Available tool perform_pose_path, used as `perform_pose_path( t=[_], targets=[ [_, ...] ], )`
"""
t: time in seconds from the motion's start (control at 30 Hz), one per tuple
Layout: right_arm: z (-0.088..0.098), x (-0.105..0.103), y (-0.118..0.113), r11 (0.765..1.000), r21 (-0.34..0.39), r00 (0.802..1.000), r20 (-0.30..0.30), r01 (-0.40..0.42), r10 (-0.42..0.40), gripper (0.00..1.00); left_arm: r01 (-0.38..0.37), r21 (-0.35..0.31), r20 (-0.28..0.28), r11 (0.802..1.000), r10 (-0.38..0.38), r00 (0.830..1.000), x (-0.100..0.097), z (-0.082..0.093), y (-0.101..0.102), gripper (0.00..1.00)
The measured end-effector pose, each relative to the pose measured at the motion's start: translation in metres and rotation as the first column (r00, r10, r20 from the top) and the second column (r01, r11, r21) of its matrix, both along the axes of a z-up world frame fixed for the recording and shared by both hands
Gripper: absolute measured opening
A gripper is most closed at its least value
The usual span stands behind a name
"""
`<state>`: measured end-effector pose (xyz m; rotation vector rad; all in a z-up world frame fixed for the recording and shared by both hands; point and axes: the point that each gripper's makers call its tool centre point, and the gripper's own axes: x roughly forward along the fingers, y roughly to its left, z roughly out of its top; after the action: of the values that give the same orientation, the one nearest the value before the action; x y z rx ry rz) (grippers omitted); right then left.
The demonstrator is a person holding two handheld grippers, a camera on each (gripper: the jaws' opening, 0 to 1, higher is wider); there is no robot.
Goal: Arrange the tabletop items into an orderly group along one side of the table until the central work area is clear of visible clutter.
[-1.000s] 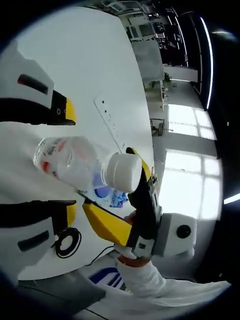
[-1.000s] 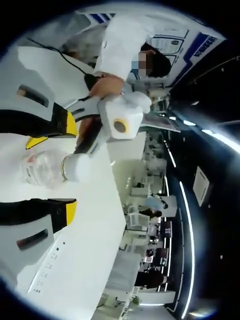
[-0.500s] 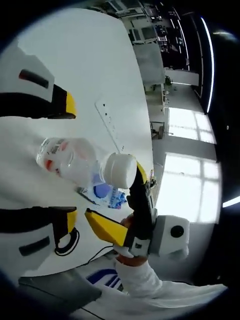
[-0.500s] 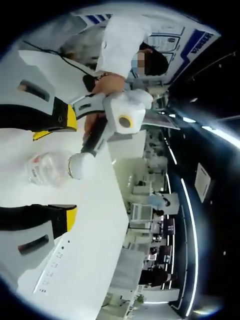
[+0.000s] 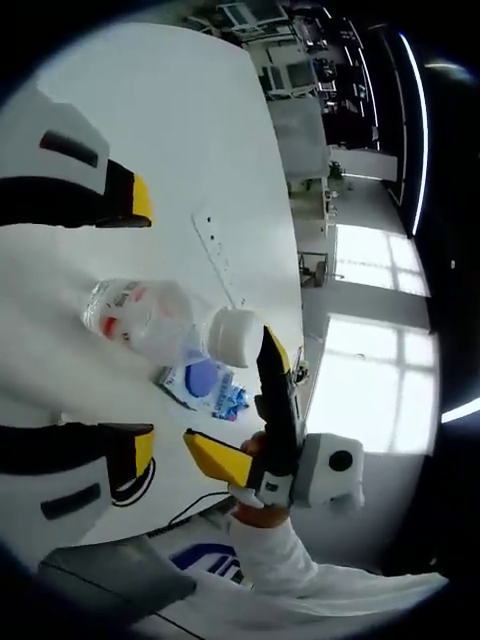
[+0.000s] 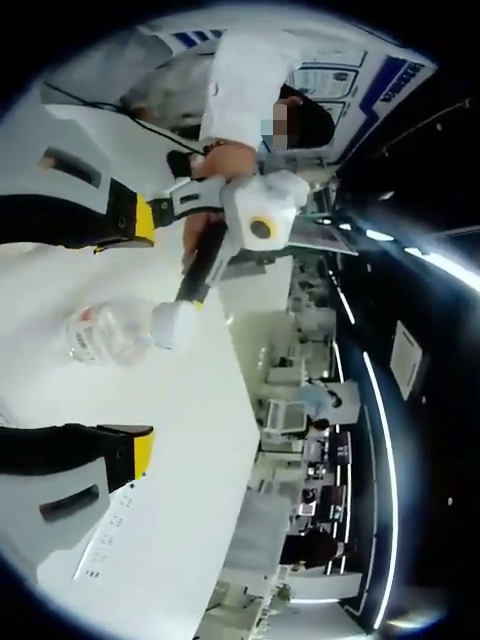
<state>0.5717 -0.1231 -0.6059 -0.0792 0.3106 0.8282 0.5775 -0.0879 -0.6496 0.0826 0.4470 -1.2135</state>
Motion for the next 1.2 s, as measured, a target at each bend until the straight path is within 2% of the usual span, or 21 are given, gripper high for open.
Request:
perform_pose_path(
  t=[0.3, 0.63, 0.97, 1.2],
  targets=[
    [0.006, -0.005, -0.006, 1.0, 0.0, 1.0, 0.0, 0.007, -0.007, 0.8, -0.024, -0.004, 0.007, 1.0, 0.024, 1.0, -0.003, 0.012, 0.01, 0.86],
    [0.014, -0.018, -0.012, 1.0, -0.008, 1.0, 0.005, 0.002, -0.002, 0.82, -0.048, -0.015, 0.027, 0.999, 0.048, 0.998, -0.013, 0.031, 0.022, 0.88],
    [0.017, -0.034, -0.024, 1.0, -0.015, 1.0, -0.006, 0.014, -0.014, 0.85, -0.09, -0.04, 0.019, 0.995, 0.09, 0.996, -0.032, 0.05, 0.038, 0.94],
    [0.016, -0.049, -0.031, 1.0, -0.021, 1.0, -0.019, 0.014, -0.014, 0.85, -0.103, -0.044, 0.01, 0.994, 0.104, 0.995, -0.056, 0.06, 0.045, 0.97]
  ],
)
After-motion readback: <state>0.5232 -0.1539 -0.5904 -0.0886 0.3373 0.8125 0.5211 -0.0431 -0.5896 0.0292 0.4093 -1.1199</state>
